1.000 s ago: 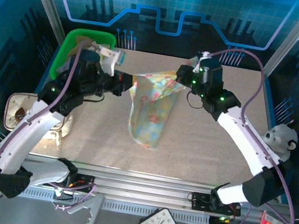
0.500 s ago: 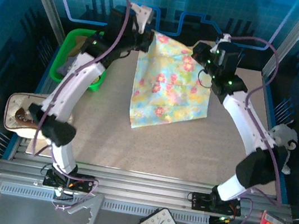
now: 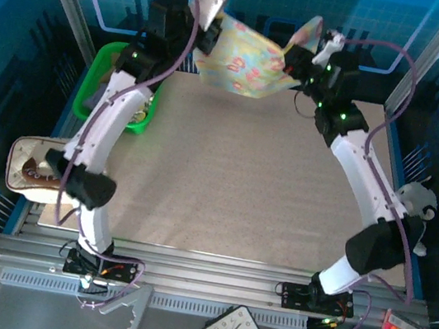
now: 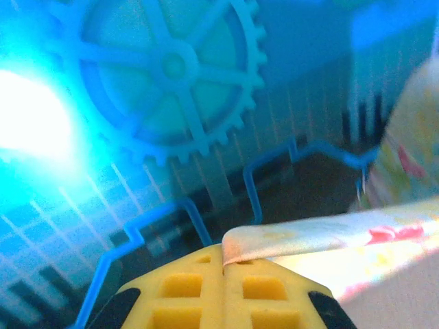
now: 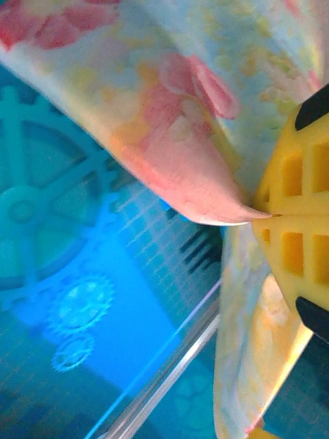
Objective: Fold and stack the skirts
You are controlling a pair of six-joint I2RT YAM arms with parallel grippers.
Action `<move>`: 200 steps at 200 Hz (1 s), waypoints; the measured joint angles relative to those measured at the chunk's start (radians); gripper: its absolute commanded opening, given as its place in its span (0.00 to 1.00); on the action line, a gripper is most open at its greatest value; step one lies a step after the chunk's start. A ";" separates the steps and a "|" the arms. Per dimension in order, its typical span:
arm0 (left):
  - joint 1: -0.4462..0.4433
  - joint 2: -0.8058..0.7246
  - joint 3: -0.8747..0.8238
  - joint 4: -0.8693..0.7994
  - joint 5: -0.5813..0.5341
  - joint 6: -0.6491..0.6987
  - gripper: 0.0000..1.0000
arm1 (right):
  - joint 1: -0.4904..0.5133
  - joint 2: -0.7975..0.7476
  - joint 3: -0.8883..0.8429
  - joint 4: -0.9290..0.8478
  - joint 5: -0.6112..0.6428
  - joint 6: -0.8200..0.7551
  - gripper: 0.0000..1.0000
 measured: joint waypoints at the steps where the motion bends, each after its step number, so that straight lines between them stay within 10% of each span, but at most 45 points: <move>1: -0.002 -0.013 -0.027 0.006 0.000 0.003 0.00 | 0.000 -0.004 -0.009 0.002 -0.001 0.000 0.00; 21: -0.035 -0.203 -0.448 0.146 -0.023 0.010 0.00 | 0.016 -0.087 -0.265 0.076 -0.015 -0.010 0.00; 66: -0.153 -0.443 -1.247 0.266 -0.171 -0.281 0.85 | 0.185 -0.217 -0.883 0.090 0.030 0.043 0.58; 90: -0.189 -0.626 -1.434 0.171 -0.177 -0.528 0.99 | 0.255 -0.335 -1.021 -0.037 0.062 0.112 0.74; 102: -0.189 -0.739 -1.474 0.160 -0.178 -0.616 0.99 | 0.264 -0.390 -1.017 -0.086 0.085 0.125 0.99; 133: -0.188 -0.815 -1.453 0.193 -0.174 -0.747 0.99 | 0.263 -0.442 -0.927 -0.169 0.133 0.103 1.00; 200: -0.177 -0.108 -0.922 0.105 -0.045 -0.972 0.99 | 0.204 -0.103 -0.635 -0.227 0.102 0.157 1.00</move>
